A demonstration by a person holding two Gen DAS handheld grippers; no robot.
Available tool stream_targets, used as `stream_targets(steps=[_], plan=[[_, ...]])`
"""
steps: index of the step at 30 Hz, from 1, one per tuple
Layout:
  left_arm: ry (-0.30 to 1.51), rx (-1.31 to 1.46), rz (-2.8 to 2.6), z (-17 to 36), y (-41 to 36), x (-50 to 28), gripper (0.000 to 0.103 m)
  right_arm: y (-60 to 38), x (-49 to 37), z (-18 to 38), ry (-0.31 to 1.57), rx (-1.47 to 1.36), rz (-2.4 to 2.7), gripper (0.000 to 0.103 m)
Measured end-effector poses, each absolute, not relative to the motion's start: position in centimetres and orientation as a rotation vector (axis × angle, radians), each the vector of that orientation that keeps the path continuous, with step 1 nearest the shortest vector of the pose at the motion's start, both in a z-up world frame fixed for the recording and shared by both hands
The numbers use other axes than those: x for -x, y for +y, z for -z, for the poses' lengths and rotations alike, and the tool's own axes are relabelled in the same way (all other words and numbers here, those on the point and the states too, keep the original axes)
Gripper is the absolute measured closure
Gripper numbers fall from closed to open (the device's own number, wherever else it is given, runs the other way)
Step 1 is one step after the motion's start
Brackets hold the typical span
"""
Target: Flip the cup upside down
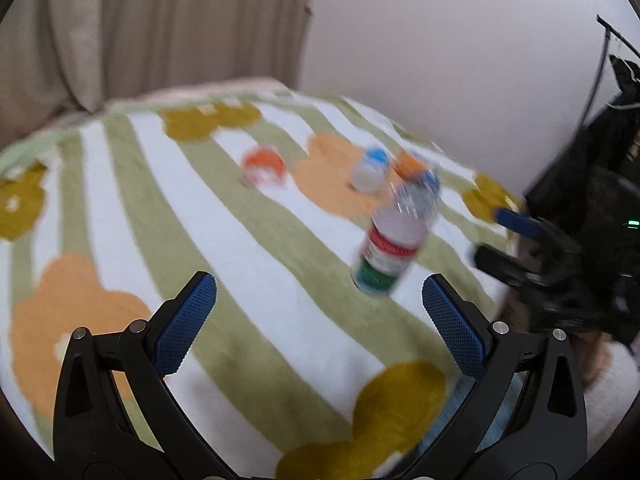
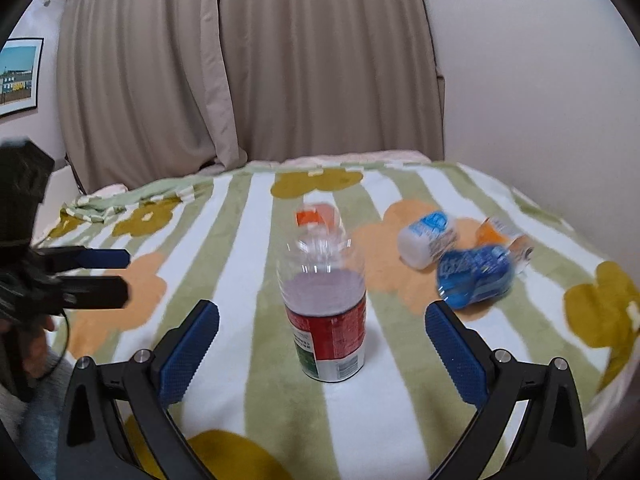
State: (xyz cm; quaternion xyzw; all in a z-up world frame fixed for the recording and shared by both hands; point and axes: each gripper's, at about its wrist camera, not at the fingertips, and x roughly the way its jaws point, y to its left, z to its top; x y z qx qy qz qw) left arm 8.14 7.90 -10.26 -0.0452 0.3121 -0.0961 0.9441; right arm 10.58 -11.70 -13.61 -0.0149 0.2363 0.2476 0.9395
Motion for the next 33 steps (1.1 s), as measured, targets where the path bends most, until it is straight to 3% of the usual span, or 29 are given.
stream_targets(steps=[10, 33], plan=[[0.214, 0.014, 0.07, -0.8, 3.1, -2.2, 0.0, -16.8, -3.0, 2.0, 0.292, 0.026, -0.209, 0.0], [0.191, -0.047, 0.066, -0.3, -0.2, 1.7, 0.0, -20.1, 1.6, 1.9, 0.243, 0.038, 0.002, 0.0]])
